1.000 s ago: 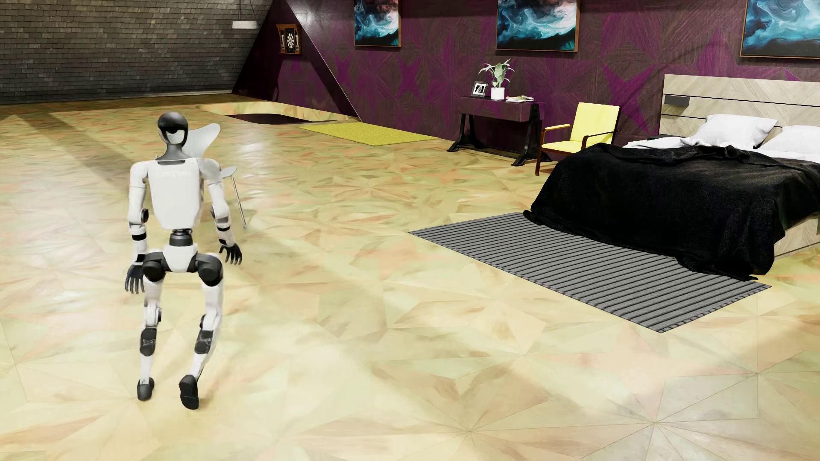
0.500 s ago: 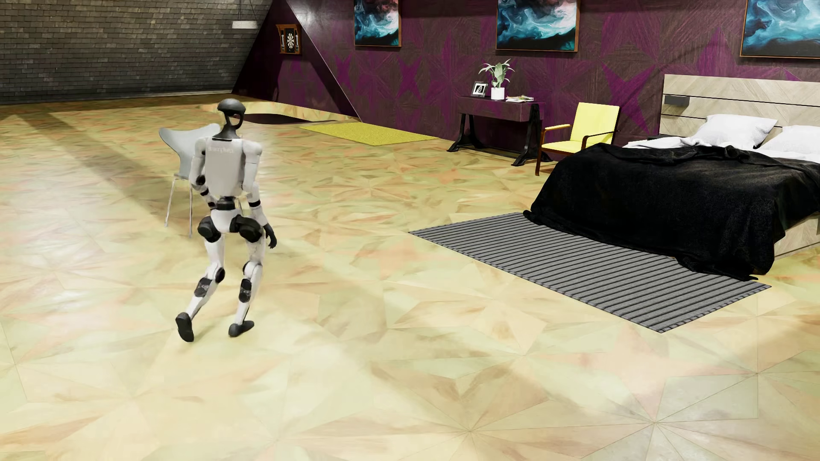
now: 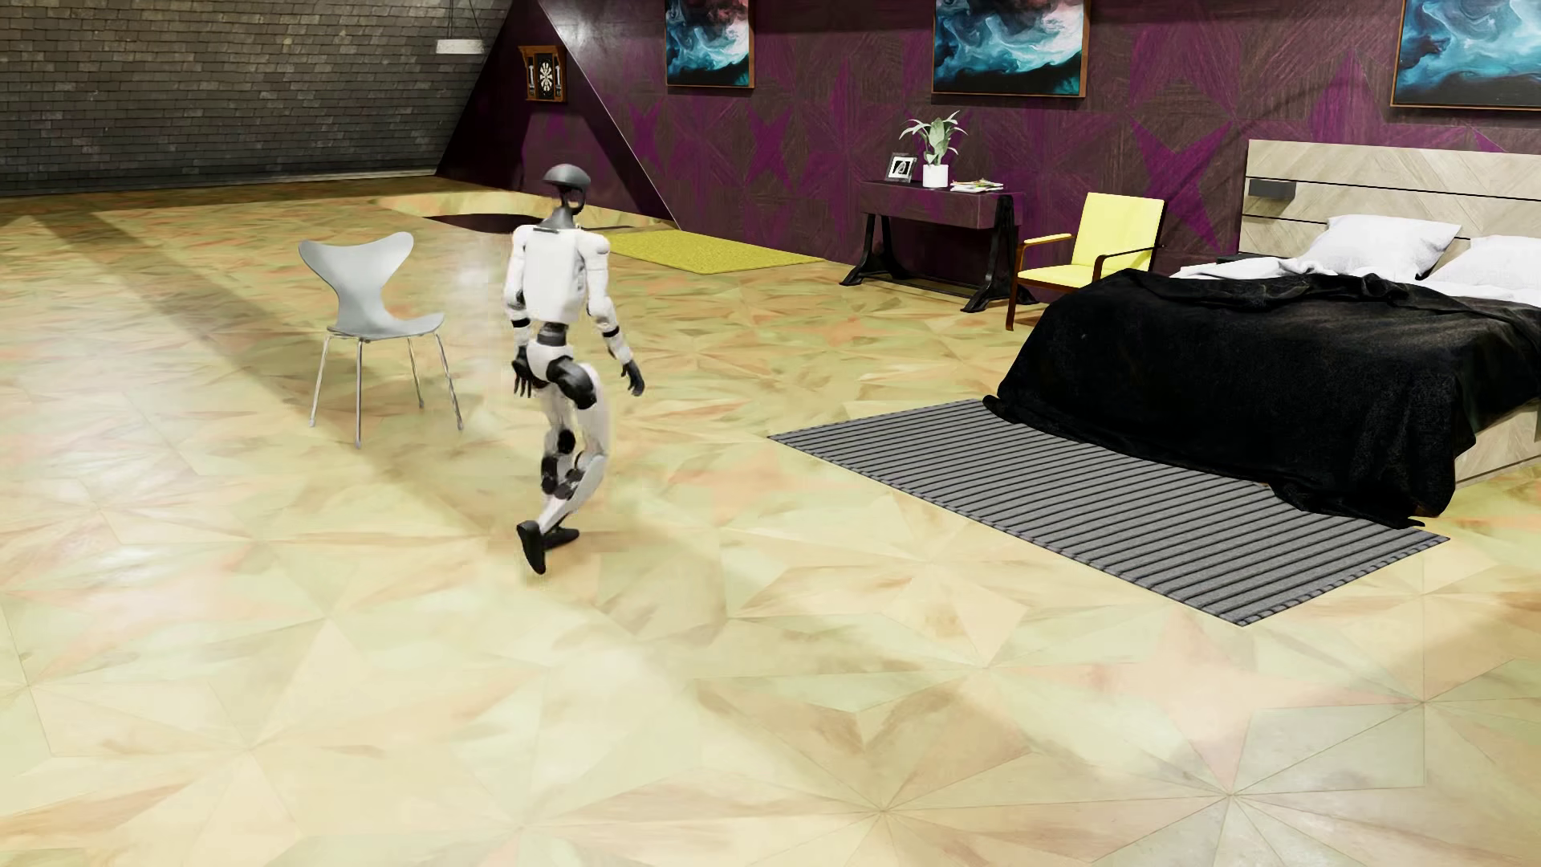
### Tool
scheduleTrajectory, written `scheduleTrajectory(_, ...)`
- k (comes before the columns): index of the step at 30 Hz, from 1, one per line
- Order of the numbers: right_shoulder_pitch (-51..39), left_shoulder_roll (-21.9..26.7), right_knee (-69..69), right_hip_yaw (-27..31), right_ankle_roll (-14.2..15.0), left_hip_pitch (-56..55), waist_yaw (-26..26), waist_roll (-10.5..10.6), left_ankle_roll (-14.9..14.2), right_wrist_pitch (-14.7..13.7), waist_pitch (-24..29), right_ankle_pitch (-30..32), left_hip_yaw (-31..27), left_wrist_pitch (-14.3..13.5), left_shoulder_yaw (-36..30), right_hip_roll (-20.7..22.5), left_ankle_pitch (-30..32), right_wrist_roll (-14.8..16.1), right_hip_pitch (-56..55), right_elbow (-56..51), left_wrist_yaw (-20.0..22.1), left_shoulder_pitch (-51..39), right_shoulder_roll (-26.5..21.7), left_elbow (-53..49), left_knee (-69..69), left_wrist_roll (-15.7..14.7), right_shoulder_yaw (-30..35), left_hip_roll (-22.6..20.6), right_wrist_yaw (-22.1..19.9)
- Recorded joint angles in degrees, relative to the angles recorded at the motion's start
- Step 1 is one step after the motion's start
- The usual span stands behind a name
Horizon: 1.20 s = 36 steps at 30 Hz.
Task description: Head to the yellow chair
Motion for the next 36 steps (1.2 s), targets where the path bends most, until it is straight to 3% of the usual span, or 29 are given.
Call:
scheduleTrajectory(1, 1.42, 0.41, -1.36, -2.01, -2.77, 5.82, -0.62, -0.65, 0.16, 1.14, -0.13, -3.22, 0.51, -0.77, 0.29, -1.61, -1.24, -1.74, -7.20, 7.29, 2.76, -3.15, -0.32, -1.67, -4.06, 0.78, 2.88, -1.89, 4.78)
scheduleTrajectory(3, 6.20, 1.34, -13.86, -5.60, -6.15, 15.99, -2.49, -1.30, 0.29, -2.69, -0.60, -9.20, -0.62, -5.15, 0.81, -3.39, -3.15, -5.70, -18.33, 16.07, 6.93, -9.74, -2.75, -5.88, -10.75, -0.94, 8.07, -5.43, 13.81)
scheduleTrajectory(4, 9.38, 2.14, -24.11, -6.60, -6.02, 20.52, -3.63, -1.40, 0.16, -4.33, -0.88, -10.59, -2.17, -7.68, -0.06, -4.21, -4.18, -5.41, -22.05, 16.74, 7.18, -13.10, -4.04, -9.13, -13.28, -2.75, 7.19, -6.77, 15.18)
scheduleTrajectory(5, 13.22, 3.34, -36.53, -6.30, -6.54, 25.13, -4.84, -1.37, 0.03, -4.22, -1.13, -11.37, -4.17, -9.97, -1.52, -4.74, -4.95, -3.16, -24.26, 15.47, 7.15, -16.38, -4.96, -12.78, -15.95, -4.49, 3.54, -7.71, 13.49)
scheduleTrajectory(7, 20.53, 6.02, -58.58, -3.86, -7.79, 34.49, -7.38, -0.79, -0.07, -0.82, -1.43, -10.60, -8.40, -12.36, -4.21, -5.33, -3.86, 1.58, -25.39, 11.71, 9.11, -21.28, -5.02, -19.79, -20.56, -7.09, -5.27, -7.98, 4.92)
scheduleTrajectory(8, 22.92, 6.79, -60.04, -4.96, -7.58, 38.50, -8.58, -0.26, -0.52, 1.39, -1.47, -9.31, -10.14, -12.09, -4.65, -6.08, -1.63, 1.73, -25.75, 11.46, 11.04, -22.18, -4.62, -22.23, -20.12, -8.43, -7.62, -7.28, 1.98)
scheduleTrajectory(10, 23.68, 7.63, -47.05, -9.23, -8.82, 40.93, -10.45, 1.97, -2.33, 4.37, -1.44, -3.29, -13.22, -9.50, -4.21, -5.87, 10.95, -0.34, -26.15, 15.20, 13.95, -20.07, -2.84, -24.70, -9.45, -11.72, -9.00, -3.93, 3.67)
scheduleTrajectory(12, 19.12, 8.59, -36.93, -12.95, -9.82, 31.29, -10.75, 5.58, -8.47, 2.01, -0.76, -5.66, -13.58, -6.50, -4.65, -2.79, 29.99, -2.75, -22.77, 18.64, 12.92, -14.87, -0.87, -24.10, 16.10, -12.83, -8.68, 1.68, 10.51)
scheduleTrajectory(13, 15.64, 9.24, -35.67, -14.48, -10.22, 22.84, -10.28, 7.41, -10.03, -0.45, -0.31, -9.79, -15.26, -5.02, -6.17, -0.39, 30.26, -4.21, -19.22, 17.81, 10.79, -12.72, -0.11, -21.98, 28.34, -11.96, -8.53, 2.97, 11.87)
scheduleTrajectory(14, 12.14, 10.04, -36.64, -15.51, -10.48, 13.47, -9.84, 8.90, -10.00, -2.38, 0.00, -13.35, -17.54, -3.61, -8.77, 1.90, 25.57, -5.46, -14.59, 14.91, 7.94, -11.21, 0.71, -18.51, 36.84, -10.23, -9.21, 2.57, 9.92)
scheduleTrajectory(16, 6.32, 12.11, -42.33, -15.89, -10.94, -3.16, -9.13, 10.63, -8.33, -4.67, 0.01, -18.29, -18.04, -1.94, -17.20, 5.65, 15.86, -5.49, -3.49, 5.82, -0.38, -8.77, 3.42, -9.04, 39.53, -3.29, -12.97, 4.58, -0.41)
scheduleTrajectory(18, 0.63, 13.57, -48.47, -14.25, -11.34, -14.42, -7.85, 11.05, -4.77, -9.45, -0.42, -21.24, -14.67, -3.98, -25.57, 8.30, 8.16, -1.71, 7.64, -2.41, -14.36, -5.68, 6.12, -1.34, 26.93, 4.15, -14.46, 8.31, -6.42)
scheduleTrajectory(19, -2.91, 13.67, -51.38, -12.56, -11.21, -17.66, -6.99, 11.01, -3.64, -11.95, -0.71, -21.87, -12.35, -5.90, -26.57, 9.12, 6.47, 0.01, 12.95, -6.10, -20.59, -3.56, 6.47, 0.06, 15.97, 5.01, -12.82, 10.01, -6.52)
scheduleTrajectory(20, -6.68, 13.26, -54.24, -10.39, -10.90, -19.12, -6.00, 10.87, -2.96, -13.94, -1.01, -21.70, -10.69, -7.06, -25.29, 9.41, 5.30, 0.85, 18.18, -9.61, -23.11, -0.97, 6.09, -0.22, 2.45, 4.27, -10.17, 10.84, -6.09)
scheduleTrajectory(21, -10.06, 12.27, -56.71, -8.12, -10.48, -19.18, -4.91, 10.52, -4.61, -15.25, -1.32, -20.73, -10.82, -7.04, -22.29, 8.87, 5.03, 0.83, 23.30, -12.97, -21.09, 1.99, 5.21, -1.52, -11.64, 2.84, -7.39, 10.48, -5.90)
scheduleTrajectory(22, -12.31, 10.62, -57.44, -6.26, -9.80, -18.73, -3.75, 9.92, -7.09, -15.98, -1.63, -18.71, -11.72, -5.71, -17.67, 7.72, 5.44, 0.41, 27.83, -16.03, -16.02, 5.27, 4.21, -3.02, -21.30, 0.99, -5.10, 9.78, -6.16)
scheduleTrajectory(23, -12.83, 8.16, -55.56, -4.87, -9.40, -18.66, -2.64, 9.14, -8.40, -16.32, -1.93, -14.91, -10.93, -3.50, -11.72, 6.26, 7.08, 0.34, 31.10, -18.67, -10.67, 8.56, 3.15, -4.05, -21.66, -1.63, -3.60, 9.51, -6.62)
scheduleTrajectory(24, -11.57, 5.06, -50.74, -3.60, -8.23, -19.40, -1.64, 8.05, -5.94, -16.35, -2.18, -8.76, -9.35, -1.39, -5.72, 4.43, 12.10, 1.08, 32.86, -20.78, -7.33, 10.94, 1.70, -4.11, -14.13, -4.84, -2.96, 8.78, -6.73)
scheduleTrajectory(25, -8.93, 2.50, -41.92, -2.72, -4.58, -19.84, -0.85, 6.69, -2.43, -15.91, -2.24, 0.35, -7.89, -0.01, -1.50, 2.55, 16.65, 2.60, 32.27, -22.09, -6.93, 11.60, 0.14, -2.90, -5.07, -7.24, -3.05, 7.38, -6.26)
scheduleTrajectory(26, -5.72, 1.38, -29.56, -2.33, -0.38, -18.90, -0.41, 5.19, -0.35, -14.57, -2.08, 9.31, -6.46, 0.68, -0.28, 0.81, 13.77, 4.33, 28.67, -21.96, -8.99, 10.34, -0.91, -0.67, 2.77, -7.09, -3.61, 5.65, -5.55)
scheduleTrajectory(27, -2.80, 1.59, -16.63, -2.53, 1.02, -16.26, -0.31, 3.72, 0.90, -11.82, -1.81, 11.76, -4.80, 0.80, -1.75, -1.01, 7.87, 5.69, 21.95, -19.68, -11.72, 7.63, -0.99, 1.55, 7.31, -4.05, -4.27, 3.87, -5.09)
scheduleTrajectory(28, -0.49, 2.46, -6.47, -2.60, -2.28, -11.62, -0.53, 2.36, 1.39, -7.60, -1.62, 6.73, -3.16, 0.50, -4.26, -2.37, 3.10, 6.31, 13.62, -15.16, -12.84, 4.23, -0.26, 2.63, 8.06, 0.50, -4.53, 2.11, -4.95)
scheduleTrajectory(29, 1.24, 3.20, -0.84, -2.92, -4.37, -5.82, -0.99, 1.18, 1.61, -2.77, -1.53, 1.47, -1.83, 0.21, -6.01, -3.67, -0.15, 5.83, 4.96, -9.04, -11.05, 0.85, 0.40, 2.19, 6.15, 4.49, -3.62, 0.21, -4.32)
scheduleTrajectory(30, 2.77, 3.53, -0.14, -3.16, -5.93, 0.69, -1.63, 0.24, 1.79, 0.84, -1.56, -3.21, -1.03, 0.04, -6.02, -4.02, -2.38, 4.15, -2.84, -2.32, -6.68, -2.07, 0.42, 0.51, 2.57, 6.44, -0.86, -1.79, -1.95)
scheduleTrajectory(31, 4.49, 3.50, -3.65, -3.36, -6.17, 7.43, -2.37, -0.39, 1.88, 1.77, -1.66, -7.27, -0.72, -0.70, -4.37, -3.56, -3.94, 1.36, -9.46, 3.92, -1.43, -4.40, -0.46, -1.89, -1.75, 5.76, 3.57, -3.68, 2.57)
scheduleTrajectory(32, 6.72, 3.39, -10.56, -3.71, -6.84, 14.02, -3.16, -0.75, 1.84, 0.43, -1.84, -10.13, -0.84, -2.66, -1.88, -3.05, -5.08, -1.83, -14.84, 8.75, 2.62, -6.49, -2.02, -4.51, -6.17, 2.97, 8.18, -5.32, 7.92)
scheduleTrajectory(33, 9.43, 3.50, -20.33, -4.10, -7.60, 20.25, -4.03, -0.93, 1.70, -1.17, -2.05, -11.29, -1.41, -5.30, 0.04, -2.93, -5.76, -3.91, -18.98, 11.76, 4.03, -8.98, -3.71, -7.55, -10.31, -0.51, 10.71, -6.69, 12.05)
scheduleTrajectory(34, 12.50, 4.32, -32.70, -3.82, -7.21, 26.07, -5.03, -0.96, 1.46, -1.20, -2.26, -11.63, -2.63, -7.88, 0.38, -2.83, -5.79, -3.75, -21.66, 12.80, 3.56, -11.56, -4.89, -11.41, -14.19, -3.35, 9.85, -7.62, 13.76)
scheduleTrajectory(36, 19.04, 7.45, -56.98, -1.62, -7.37, 36.35, -7.48, -0.46, 1.01, 1.89, -2.56, -11.39, -6.40, -10.96, -1.69, -2.62, -4.25, 0.83, -23.59, 12.14, 3.22, -16.02, -5.05, -20.14, -19.49, -5.90, 1.77, -7.56, 9.62)
